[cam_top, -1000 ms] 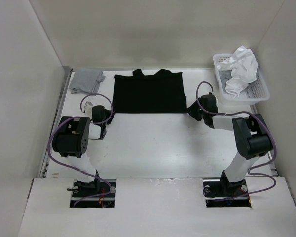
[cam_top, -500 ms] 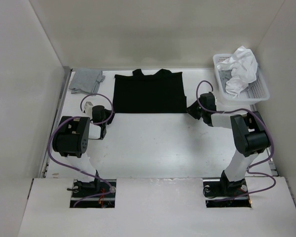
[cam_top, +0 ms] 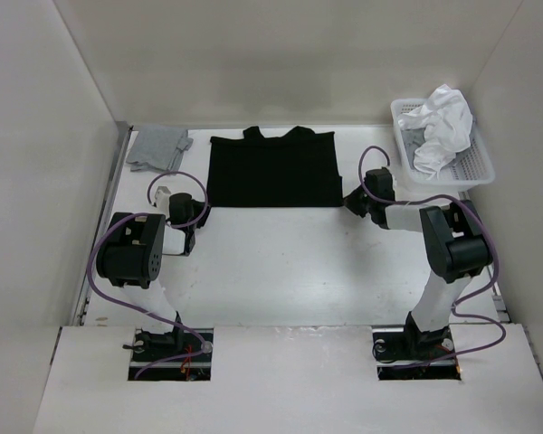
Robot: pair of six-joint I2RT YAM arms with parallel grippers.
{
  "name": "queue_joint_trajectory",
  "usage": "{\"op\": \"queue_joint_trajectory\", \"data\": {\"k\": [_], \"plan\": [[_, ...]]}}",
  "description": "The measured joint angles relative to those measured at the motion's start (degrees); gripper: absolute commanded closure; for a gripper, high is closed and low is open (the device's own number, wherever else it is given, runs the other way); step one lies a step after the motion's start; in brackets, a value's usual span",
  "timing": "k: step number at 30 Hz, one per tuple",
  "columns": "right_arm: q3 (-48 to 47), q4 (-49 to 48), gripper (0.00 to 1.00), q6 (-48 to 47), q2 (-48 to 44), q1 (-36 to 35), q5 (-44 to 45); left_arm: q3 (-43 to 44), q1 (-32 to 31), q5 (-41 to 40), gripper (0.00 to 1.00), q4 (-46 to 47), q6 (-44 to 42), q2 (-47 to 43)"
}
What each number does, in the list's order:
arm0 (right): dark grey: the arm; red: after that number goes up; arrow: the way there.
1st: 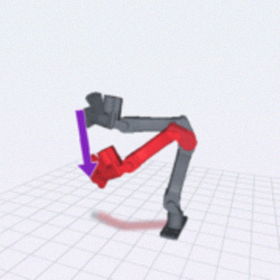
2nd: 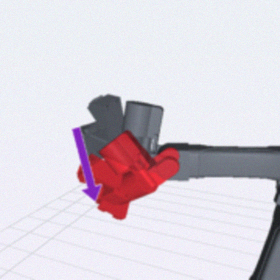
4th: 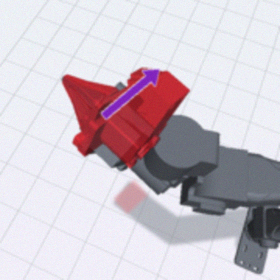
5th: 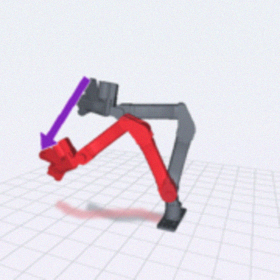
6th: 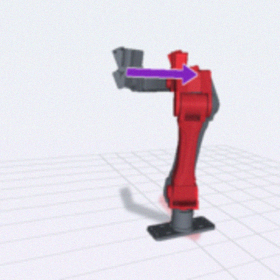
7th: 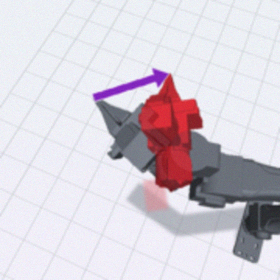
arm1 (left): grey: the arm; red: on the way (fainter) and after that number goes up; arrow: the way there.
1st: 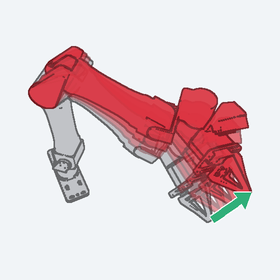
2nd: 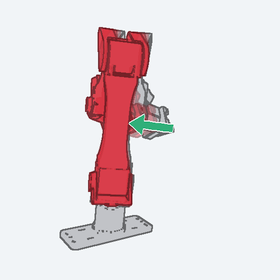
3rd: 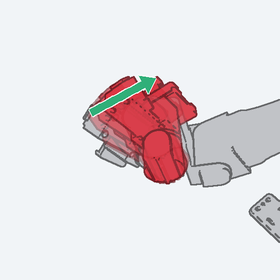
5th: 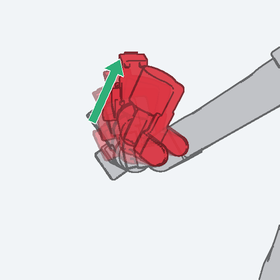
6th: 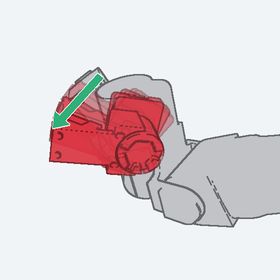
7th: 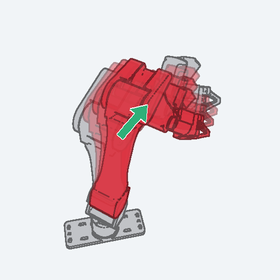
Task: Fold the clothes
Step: Fold the tank top
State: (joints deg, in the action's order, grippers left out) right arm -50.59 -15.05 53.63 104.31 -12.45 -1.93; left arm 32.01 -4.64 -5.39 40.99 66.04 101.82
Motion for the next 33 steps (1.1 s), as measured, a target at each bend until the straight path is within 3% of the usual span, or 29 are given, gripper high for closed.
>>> {"op": "queue_joint_trajectory", "data": {"k": [4, 5, 9, 10, 20, 29, 33], "plan": [[0.07, -0.04, 0.98, -0.07, -0.02, 0.00, 0.00, 0.00, 0.00, 0.00, 0.99, 0.02, -0.02, 0.00], [0.17, -0.09, 0.94, -0.07, -0.07, 0.00, 0.00, 0.00, 0.00, -0.02, 0.99, 0.04, -0.02, 0.00], [1.79, -0.02, 0.61, -0.26, -1.29, -0.07, 1.20, -0.24, 0.00, -0.07, 0.99, 0.76, 0.04, 0.20], [2.12, 0.04, 0.59, -0.48, -1.99, -0.28, 1.79, -0.37, 0.00, -0.11, 0.99, 1.09, 0.20, 0.28], [2.73, 1.14, 0.68, -1.38, -3.76, -3.28, 4.96, -0.90, 0.02, -0.24, 0.99, 1.81, 0.33, 0.26], [2.69, 1.38, 0.68, 0.87, -2.99, -3.72, 6.78, -0.94, 0.00, -0.33, 0.99, 1.79, 0.35, 0.20], [2.54, 1.07, 0.74, 2.36, -2.47, -3.72, 7.54, -0.94, 0.00, -0.33, 0.99, 1.84, 0.39, 0.20]]}}
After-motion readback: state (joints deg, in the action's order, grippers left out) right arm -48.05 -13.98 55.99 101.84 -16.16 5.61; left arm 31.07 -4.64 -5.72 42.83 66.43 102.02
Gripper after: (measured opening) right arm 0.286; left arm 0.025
